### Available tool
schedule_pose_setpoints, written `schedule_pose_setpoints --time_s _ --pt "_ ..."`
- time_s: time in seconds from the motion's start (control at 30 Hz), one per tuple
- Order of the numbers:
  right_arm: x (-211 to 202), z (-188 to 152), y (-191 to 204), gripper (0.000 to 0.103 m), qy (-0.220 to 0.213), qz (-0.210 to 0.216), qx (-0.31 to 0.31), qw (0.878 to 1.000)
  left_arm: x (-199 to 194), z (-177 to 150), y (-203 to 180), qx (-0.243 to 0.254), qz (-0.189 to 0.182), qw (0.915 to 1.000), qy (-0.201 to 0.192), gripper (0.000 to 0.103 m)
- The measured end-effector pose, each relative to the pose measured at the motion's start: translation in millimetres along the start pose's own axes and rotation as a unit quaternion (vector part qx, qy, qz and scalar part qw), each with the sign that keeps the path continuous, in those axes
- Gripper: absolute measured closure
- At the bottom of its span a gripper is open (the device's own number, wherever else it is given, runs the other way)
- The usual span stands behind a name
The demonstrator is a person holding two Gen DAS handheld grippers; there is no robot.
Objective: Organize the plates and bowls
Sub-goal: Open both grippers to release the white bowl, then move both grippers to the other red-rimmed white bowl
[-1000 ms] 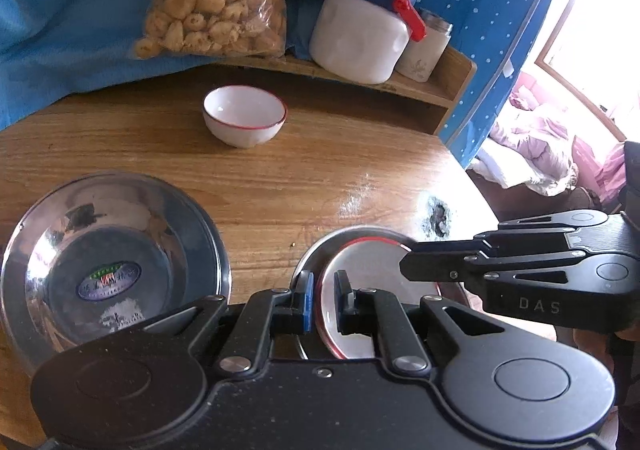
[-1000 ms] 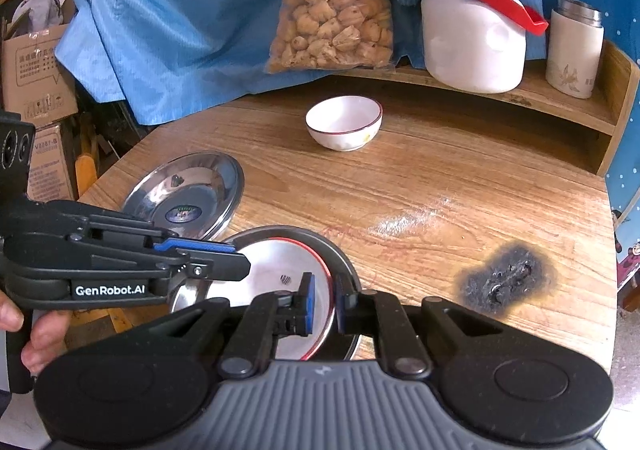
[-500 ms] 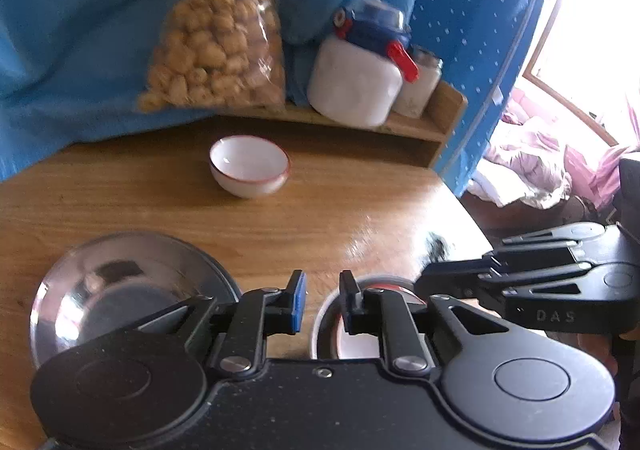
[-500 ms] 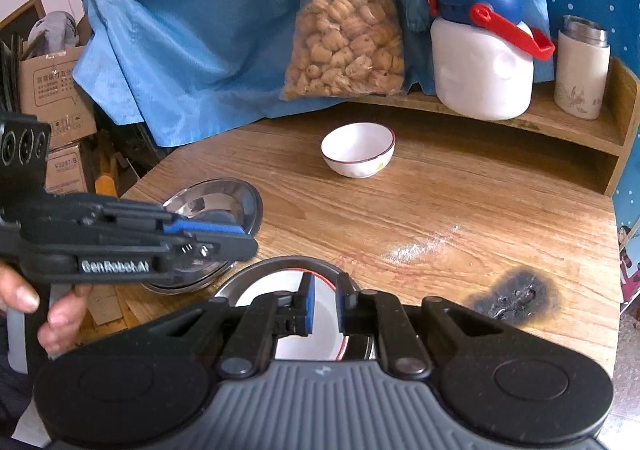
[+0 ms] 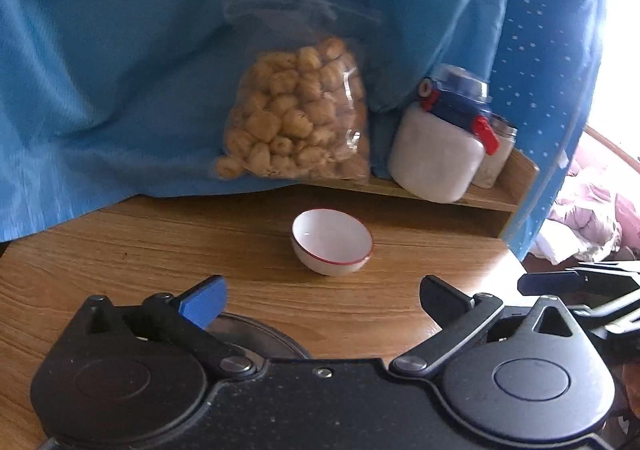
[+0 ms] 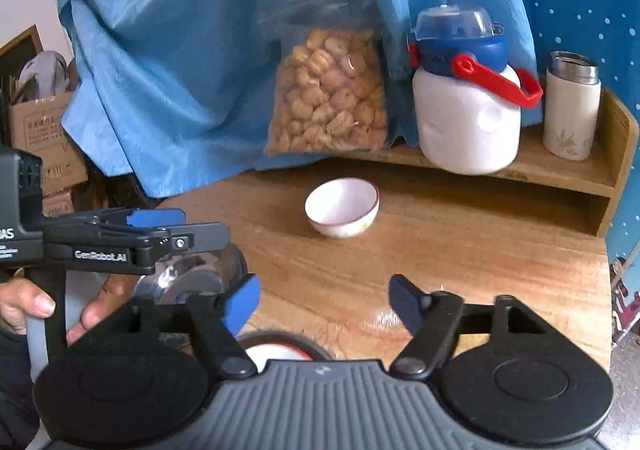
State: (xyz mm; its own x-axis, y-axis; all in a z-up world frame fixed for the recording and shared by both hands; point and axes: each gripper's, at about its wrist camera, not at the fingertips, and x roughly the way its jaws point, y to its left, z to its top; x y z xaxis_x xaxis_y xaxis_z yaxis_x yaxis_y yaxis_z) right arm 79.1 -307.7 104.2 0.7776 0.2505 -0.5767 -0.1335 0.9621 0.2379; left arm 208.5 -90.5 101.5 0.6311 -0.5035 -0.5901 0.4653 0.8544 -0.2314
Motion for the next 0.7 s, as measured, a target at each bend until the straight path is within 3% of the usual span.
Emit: schedule_pose_setpoints --time_s 0.17,0.4,0.7 --pt "11 2 -9 0.000 -0.033 0.008 0.018 0.999 14 2 11 -0.020 0.019 0.9996 -0.003 0.001" --pt "36 2 -32 0.000 -0.032 0.012 0.081 0.996 23 0 17 -0.019 0.042 0.9989 0.008 0.001" --pt "37 3 -40 0.000 -0.033 -0.014 0.086 0.996 41 1 8 0.003 0.064 0.9979 0.005 0.001"
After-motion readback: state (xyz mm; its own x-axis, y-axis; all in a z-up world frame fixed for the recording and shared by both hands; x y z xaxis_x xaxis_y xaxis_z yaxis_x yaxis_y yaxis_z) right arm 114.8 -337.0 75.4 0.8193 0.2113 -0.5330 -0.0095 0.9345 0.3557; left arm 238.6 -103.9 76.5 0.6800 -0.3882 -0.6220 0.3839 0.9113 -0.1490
